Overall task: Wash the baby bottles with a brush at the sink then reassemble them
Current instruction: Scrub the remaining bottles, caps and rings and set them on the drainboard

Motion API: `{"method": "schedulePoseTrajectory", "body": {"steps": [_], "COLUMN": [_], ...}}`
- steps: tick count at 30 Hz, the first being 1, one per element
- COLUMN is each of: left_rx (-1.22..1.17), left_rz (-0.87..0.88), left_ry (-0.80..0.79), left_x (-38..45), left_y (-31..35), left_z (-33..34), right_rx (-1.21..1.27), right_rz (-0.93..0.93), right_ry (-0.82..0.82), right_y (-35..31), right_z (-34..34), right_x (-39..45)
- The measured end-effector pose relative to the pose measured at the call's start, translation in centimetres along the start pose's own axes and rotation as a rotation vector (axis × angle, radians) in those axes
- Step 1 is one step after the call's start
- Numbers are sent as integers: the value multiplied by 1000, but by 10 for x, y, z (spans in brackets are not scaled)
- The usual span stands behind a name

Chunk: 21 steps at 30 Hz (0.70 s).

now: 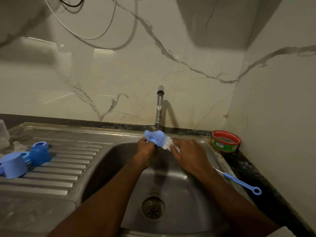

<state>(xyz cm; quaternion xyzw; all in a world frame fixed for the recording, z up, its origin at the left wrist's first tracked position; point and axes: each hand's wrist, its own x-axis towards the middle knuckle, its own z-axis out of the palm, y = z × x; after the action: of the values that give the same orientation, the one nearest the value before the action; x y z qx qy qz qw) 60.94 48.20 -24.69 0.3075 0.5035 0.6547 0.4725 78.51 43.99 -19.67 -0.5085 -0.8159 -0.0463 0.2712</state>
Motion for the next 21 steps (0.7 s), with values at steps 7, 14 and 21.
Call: {"method": "schedulePoseTrajectory", "body": {"steps": [7,14,21], "left_rx": [1,210,229], "left_rz": [45,138,113], "left_ry": [-36,6,163], "left_x": [-7,-2,4], "left_y": [4,-3,-6], "left_z": [6,-7,-9], "right_rx": [-95,-67,29], "right_rz": [130,111,26], "right_ry": [74,4,-38], "right_y": [7,4,-2], "right_z": [-2,-3,-7], "right_x": [7,4,-3]}}
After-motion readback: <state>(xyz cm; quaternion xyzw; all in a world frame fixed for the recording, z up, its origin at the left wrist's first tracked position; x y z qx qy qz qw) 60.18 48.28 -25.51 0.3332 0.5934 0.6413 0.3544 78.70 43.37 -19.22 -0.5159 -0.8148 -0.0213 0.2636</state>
